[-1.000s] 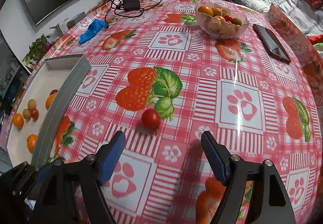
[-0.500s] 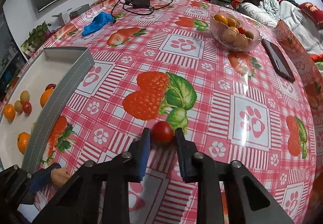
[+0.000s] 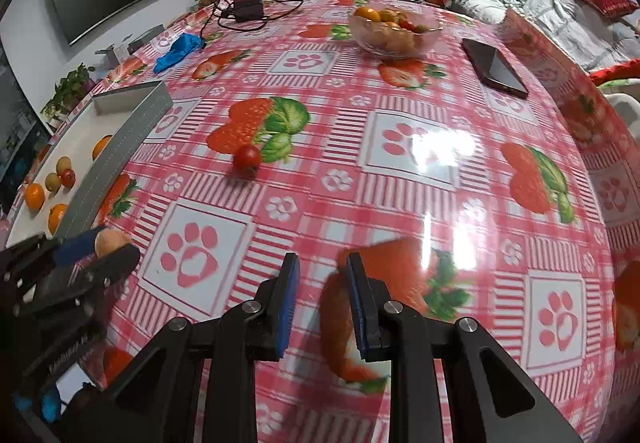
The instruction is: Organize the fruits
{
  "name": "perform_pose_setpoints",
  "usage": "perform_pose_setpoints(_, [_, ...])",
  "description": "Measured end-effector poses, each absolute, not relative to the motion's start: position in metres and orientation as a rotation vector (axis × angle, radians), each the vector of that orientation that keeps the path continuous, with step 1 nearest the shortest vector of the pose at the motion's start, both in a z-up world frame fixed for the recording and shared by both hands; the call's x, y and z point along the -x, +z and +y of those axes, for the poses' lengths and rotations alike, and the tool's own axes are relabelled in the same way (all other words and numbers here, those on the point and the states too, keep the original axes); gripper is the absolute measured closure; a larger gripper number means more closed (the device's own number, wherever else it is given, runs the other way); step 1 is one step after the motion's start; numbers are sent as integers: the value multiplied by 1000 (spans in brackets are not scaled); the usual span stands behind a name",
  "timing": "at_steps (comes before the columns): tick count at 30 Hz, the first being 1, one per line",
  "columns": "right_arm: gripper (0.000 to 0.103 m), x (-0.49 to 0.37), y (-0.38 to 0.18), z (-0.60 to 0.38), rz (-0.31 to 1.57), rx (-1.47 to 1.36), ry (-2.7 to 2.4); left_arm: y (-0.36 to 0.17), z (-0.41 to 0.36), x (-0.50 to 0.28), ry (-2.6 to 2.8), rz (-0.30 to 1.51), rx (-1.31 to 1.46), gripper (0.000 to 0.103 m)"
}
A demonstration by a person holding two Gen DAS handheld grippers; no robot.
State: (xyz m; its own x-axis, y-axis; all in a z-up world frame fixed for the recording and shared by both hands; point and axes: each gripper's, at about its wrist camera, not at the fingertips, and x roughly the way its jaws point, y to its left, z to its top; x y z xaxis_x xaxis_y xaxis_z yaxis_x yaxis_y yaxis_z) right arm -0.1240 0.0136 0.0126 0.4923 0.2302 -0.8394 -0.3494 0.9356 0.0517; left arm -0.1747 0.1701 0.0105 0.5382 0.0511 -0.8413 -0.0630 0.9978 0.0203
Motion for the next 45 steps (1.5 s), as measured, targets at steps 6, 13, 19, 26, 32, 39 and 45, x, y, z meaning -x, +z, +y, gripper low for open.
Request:
perform_pose_setpoints(6, [76,126,11,9,996,131,339,6,169,158,108,993,-6,21])
perform_pose_setpoints(13, [12,129,1,13,978,167,294,2,163,153,91,963,-18,5])
perform_pose_setpoints(19, [1,122,-3,5,970,153,273,1,162,154,101,943,-31,2])
perform_pose_setpoints(26, [0,121,-3,6,977,154,276,1,162,156,107,932,-31,1])
perform_pose_setpoints(32, [0,118,-3,7,1000,164,281,1,162,157,107,935,-29,1])
perform_pose_setpoints(39, [0,117,-3,7,1007,166,283,2,165,149,78,1016,-13,1])
perform_pose_setpoints(45, [0,114,-2,7,1026,179,297,4,166,147,60,1080,9,6])
